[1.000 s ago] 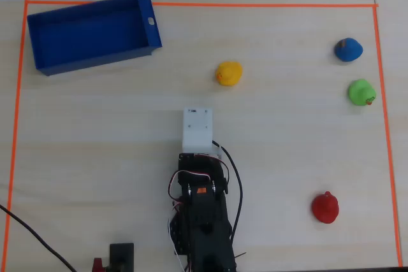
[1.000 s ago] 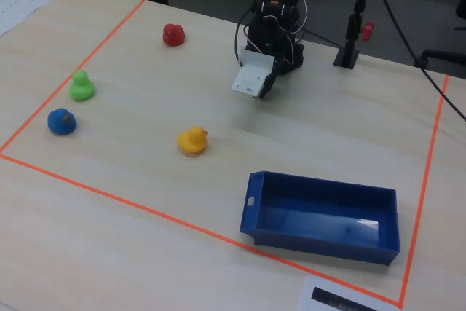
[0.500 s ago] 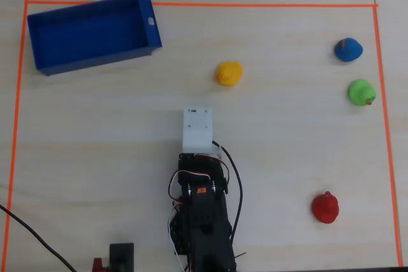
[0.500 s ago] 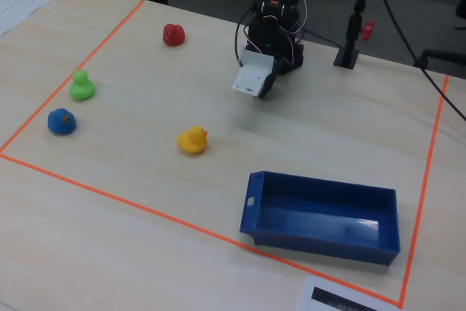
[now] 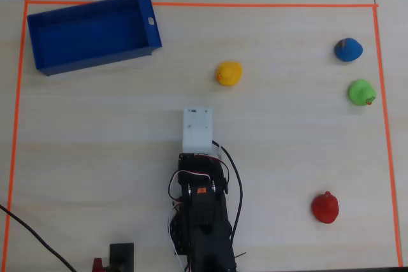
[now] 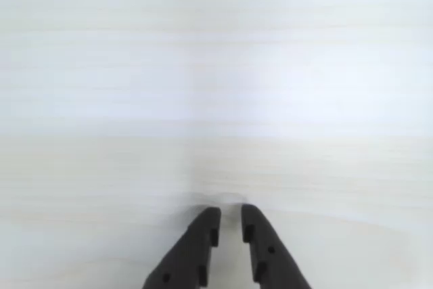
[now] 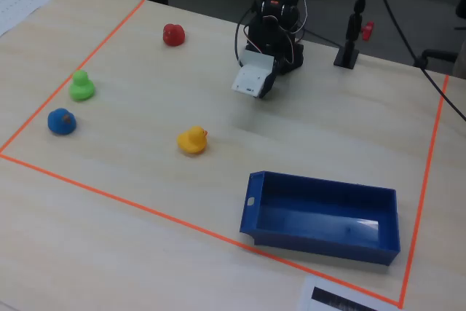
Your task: Grasp yellow duck and put it into box.
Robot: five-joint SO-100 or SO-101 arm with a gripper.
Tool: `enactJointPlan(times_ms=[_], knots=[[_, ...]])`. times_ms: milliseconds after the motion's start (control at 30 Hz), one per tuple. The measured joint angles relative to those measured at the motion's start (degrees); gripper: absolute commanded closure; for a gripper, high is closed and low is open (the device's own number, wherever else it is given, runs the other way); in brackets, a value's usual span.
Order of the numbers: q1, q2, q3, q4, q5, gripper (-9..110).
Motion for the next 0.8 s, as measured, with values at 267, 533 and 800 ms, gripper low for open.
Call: enactJointPlan(times_ms=[267, 533, 800], knots=[[-0.62, 0.0, 0.0, 0.0, 0.0, 98], [-0.7, 0.0, 0.0, 0.0, 0.0, 101], [2.55, -5.71, -1.85, -11.16, -0.18, 101]])
